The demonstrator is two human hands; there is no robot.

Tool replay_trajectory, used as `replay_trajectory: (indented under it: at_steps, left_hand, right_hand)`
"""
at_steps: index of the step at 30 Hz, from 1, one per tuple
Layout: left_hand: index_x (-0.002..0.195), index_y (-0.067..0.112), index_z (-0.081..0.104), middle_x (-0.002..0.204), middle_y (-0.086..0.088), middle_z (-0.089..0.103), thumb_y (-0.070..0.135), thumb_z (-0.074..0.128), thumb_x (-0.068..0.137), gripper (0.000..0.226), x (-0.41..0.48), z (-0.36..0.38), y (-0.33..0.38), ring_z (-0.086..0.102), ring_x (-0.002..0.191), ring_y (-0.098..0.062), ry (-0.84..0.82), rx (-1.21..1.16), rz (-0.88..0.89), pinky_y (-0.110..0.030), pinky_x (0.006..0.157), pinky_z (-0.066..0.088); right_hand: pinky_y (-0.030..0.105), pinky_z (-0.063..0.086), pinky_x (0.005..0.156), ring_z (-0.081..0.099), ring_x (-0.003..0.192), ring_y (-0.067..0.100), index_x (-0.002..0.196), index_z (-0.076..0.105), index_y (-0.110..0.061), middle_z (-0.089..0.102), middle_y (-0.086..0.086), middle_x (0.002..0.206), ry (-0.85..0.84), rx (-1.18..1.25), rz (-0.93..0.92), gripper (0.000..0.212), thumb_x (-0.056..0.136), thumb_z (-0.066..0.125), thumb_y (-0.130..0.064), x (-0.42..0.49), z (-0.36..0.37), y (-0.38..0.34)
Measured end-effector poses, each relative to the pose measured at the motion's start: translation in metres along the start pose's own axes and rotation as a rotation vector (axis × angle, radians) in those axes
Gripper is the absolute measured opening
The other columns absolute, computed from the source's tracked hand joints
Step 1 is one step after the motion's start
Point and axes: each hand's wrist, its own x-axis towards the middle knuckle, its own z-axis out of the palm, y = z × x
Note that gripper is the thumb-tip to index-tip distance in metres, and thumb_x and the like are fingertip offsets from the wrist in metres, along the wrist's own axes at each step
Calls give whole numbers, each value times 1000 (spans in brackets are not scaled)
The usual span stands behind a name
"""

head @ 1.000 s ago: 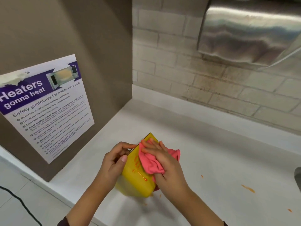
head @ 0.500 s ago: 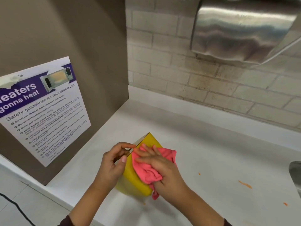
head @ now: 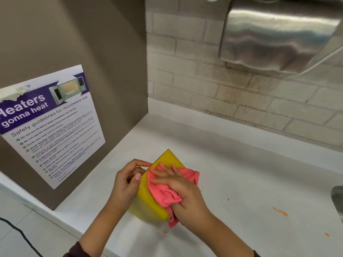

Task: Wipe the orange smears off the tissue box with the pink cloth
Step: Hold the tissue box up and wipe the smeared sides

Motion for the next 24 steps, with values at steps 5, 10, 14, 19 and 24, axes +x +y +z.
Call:
replay_trajectory:
  at_steps: [5,10,14,19,24]
  left_hand:
    - [89,29,66,75,-30,63,45,46,74,29,3,-3,-3,56,73,-45,45,6,-14,-35,66,44]
    - [88,28,64,71,-30,61,43,46,75,27,2,1,0,53,70,-46,71,10,-6,-35,65,42]
    - [87,34,67,71,-39,55,42,46,75,26,4,0,4,50,61,-35,52,-12,-14,-27,61,39]
    - [87,25,64,73,-35,58,44,47,74,29,5,-2,0,51,68,-47,37,-15,-29,-32,64,42]
    - [88,21,62,70,-22,61,41,45,74,30,3,3,-3,52,68,-42,61,-1,-29,-29,63,44]
  right_hand:
    - [25,16,116,37,134,5,116,64,-27,49,-28,134,92,10,79,48,83,55,7,1,-23,17]
    - [9,8,112,27,133,-12,121,57,-32,44,-24,135,159,-39,111,45,85,44,-8,25,-9,-4]
    - [16,11,114,28,137,-2,120,58,-25,41,-29,138,-71,-47,-43,49,78,54,0,10,1,1]
    - [34,19,116,40,133,9,118,62,-22,53,-16,136,22,1,-1,64,69,60,20,0,-29,20]
    - [19,15,115,33,132,-9,117,64,-21,46,-24,131,131,-36,101,37,86,45,-17,24,-15,4]
